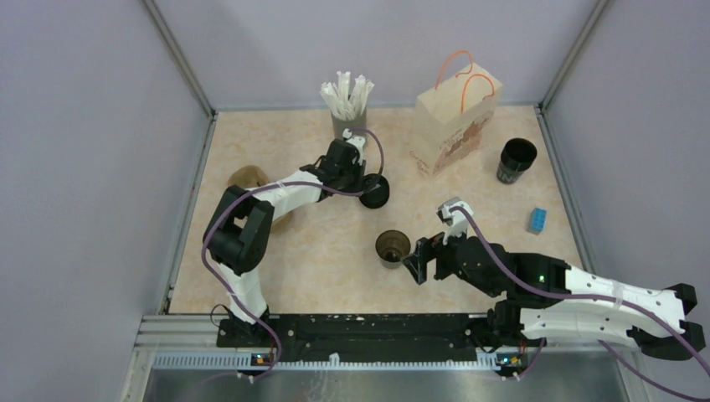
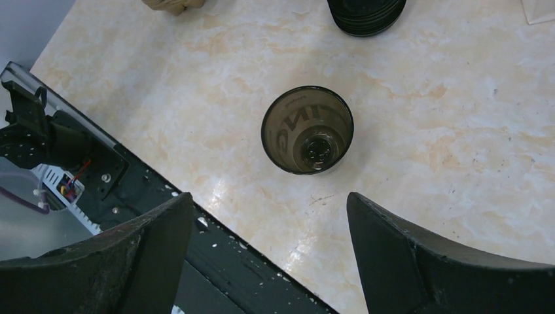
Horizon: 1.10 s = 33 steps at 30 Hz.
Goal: Pack the takeout coffee
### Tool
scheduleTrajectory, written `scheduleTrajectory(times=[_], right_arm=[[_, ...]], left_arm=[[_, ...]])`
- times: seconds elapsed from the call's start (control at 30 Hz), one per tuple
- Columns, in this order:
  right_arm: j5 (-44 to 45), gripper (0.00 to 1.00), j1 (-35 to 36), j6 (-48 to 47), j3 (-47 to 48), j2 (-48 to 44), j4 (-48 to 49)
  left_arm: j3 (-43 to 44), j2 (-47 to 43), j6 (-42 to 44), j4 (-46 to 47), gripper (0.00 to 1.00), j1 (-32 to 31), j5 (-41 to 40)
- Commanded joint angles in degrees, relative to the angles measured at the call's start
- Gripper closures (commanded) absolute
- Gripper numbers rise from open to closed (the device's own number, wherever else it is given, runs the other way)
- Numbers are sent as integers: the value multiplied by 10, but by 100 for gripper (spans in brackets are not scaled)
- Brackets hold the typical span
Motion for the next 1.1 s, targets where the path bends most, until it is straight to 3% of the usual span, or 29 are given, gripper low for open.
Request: scheduleTrajectory(times=[0.0, 0.13, 0.23, 0.33, 0.53, 0.83, 1.07], right_arm=[[13, 15, 7, 4, 7, -4, 3], [14, 15, 7, 4, 0, -3, 6], [13, 15, 7, 5, -6, -3, 8], [14, 15, 7, 6, -8, -3, 9], [14, 15, 7, 6, -7, -4, 2], [18, 15, 7, 9, -11, -11, 0], [17, 15, 7, 10, -22, -12, 14]], left_arm=[[27, -2, 16, 22, 70, 3, 5], [34, -6, 18, 17, 70, 2, 8], [40, -8, 19, 15, 64, 2, 10], [45, -5, 25, 14, 72, 2, 21], [48, 1, 29, 8, 77, 2, 16], [59, -3, 37, 0, 99, 2, 23], [72, -15, 35, -15, 100, 2, 30]])
